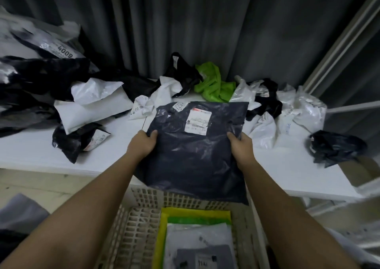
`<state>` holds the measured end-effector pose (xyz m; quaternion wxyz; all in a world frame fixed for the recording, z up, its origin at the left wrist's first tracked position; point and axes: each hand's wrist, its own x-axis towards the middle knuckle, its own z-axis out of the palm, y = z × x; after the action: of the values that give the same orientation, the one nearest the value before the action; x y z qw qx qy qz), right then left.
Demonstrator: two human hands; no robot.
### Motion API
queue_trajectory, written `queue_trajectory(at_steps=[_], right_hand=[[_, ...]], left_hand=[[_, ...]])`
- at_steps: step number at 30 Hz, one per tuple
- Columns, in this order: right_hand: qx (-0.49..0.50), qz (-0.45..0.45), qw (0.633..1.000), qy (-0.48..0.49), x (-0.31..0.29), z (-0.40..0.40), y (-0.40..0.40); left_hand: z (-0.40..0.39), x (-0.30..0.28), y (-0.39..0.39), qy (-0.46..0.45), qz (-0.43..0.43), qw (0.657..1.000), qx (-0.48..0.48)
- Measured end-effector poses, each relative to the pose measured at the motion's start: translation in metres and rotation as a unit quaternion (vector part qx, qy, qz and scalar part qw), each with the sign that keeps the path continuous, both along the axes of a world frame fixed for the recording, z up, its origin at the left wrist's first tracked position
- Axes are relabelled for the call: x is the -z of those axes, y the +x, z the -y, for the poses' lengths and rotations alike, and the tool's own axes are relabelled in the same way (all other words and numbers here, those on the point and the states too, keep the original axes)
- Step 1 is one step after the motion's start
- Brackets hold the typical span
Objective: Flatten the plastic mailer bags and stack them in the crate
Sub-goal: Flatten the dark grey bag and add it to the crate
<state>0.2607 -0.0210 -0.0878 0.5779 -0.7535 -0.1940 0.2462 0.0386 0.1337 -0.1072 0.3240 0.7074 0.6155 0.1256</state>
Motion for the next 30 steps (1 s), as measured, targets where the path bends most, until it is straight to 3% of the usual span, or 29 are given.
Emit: queue_trajectory(at_steps=[5,9,15,20,26,27,28,30], right_hand=[[-0.031,-0.091,0.99,0.098,-0.018,0.059,-0.017],[-0.016,-0.089,0.995,0.043,-0.01,0.105,-0.03],[-0.054,0.03,0.991,-0.119,0.045,0.169,-0.06],[-0.119,0.106,0.944,-0.29,0.102,0.196,-0.074],[-0.1,0.121,0.91,-0.384,0.133,0.197,-0.079],[-0.101,0.148,0.899,-0.4,0.136,0.196,-0.078],[-0.124,0.239,0.864,-0.426,0.138,0.195,-0.078],[-0.243,0.451,0.741,-0.434,0.146,0.186,-0.081]], left_hand=[[0.038,-0.009,-0.03,-0.104,0.142,0.984,0.016],[0.076,-0.007,-0.059,-0.184,0.245,0.952,0.021],[0.14,0.036,-0.102,-0.218,0.131,0.961,0.109],[0.168,0.092,-0.115,-0.205,0.036,0.964,0.167],[0.174,0.15,-0.103,-0.163,-0.077,0.966,0.184],[0.173,0.156,-0.098,-0.155,-0.091,0.965,0.192],[0.173,0.162,-0.096,-0.159,-0.116,0.959,0.202],[0.172,0.175,-0.091,-0.18,-0.169,0.939,0.24]])
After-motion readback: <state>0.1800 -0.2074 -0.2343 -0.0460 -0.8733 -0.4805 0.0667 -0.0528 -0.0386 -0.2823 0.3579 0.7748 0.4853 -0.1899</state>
